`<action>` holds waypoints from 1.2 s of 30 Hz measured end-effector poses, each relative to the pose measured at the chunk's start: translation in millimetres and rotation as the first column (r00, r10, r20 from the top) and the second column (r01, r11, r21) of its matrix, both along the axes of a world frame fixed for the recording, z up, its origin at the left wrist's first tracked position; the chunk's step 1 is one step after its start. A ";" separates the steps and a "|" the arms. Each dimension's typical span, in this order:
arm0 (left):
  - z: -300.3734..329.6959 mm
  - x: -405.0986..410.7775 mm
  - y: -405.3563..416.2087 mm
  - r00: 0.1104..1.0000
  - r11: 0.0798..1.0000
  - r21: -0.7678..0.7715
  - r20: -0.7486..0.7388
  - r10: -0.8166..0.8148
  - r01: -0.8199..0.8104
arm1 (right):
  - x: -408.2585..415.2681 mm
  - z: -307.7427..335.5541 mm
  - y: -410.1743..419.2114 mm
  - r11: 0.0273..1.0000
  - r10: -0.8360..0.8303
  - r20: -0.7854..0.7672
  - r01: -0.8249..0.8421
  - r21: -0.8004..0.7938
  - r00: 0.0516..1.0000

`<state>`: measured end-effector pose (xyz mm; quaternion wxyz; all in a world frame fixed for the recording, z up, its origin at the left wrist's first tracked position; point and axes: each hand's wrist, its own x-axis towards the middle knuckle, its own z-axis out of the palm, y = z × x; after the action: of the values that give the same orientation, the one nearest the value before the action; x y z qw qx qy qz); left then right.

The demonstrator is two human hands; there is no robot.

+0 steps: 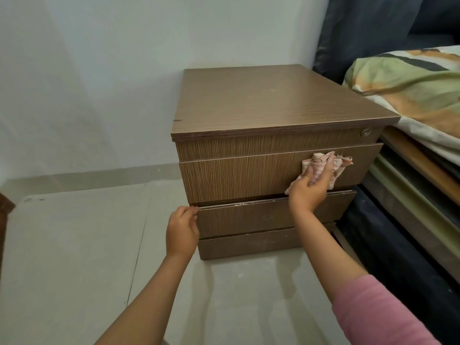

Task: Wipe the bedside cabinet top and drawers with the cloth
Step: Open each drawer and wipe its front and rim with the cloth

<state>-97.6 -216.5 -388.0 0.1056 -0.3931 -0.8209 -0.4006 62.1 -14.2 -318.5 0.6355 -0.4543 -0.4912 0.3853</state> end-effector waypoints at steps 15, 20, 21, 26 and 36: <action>14.6 5.5 -17.7 0.980 0.997 0.080 0.198 -0.001 -0.015 | -33.5 -73.2 -149.2 0.968 0.188 0.030 -0.180 -0.173 0.982; 14.0 7.7 -21.1 0.980 0.996 0.086 0.196 -0.011 -0.006 | -78.0 -69.0 -163.4 0.926 0.342 0.188 -0.296 -0.237 0.921; 14.1 7.5 -21.3 0.981 0.996 0.085 0.193 -0.013 -0.004 | -82.7 -68.4 -163.6 0.923 0.339 0.202 -0.285 -0.257 0.919; 15.6 7.5 -22.0 0.985 0.997 0.071 0.170 -0.029 0.017 | -89.9 -67.8 -158.5 0.924 0.311 0.246 -0.231 -0.306 0.918; 16.3 10.5 -21.9 0.983 0.999 0.042 0.180 -0.018 0.011 | -47.7 -67.9 -101.5 0.929 0.219 0.300 -0.105 -0.355 0.928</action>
<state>-87.1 -238.5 -371.7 0.0358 -0.3589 -0.8158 -0.4521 14.4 -115.7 -386.3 0.4223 -0.5710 -0.5559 0.4319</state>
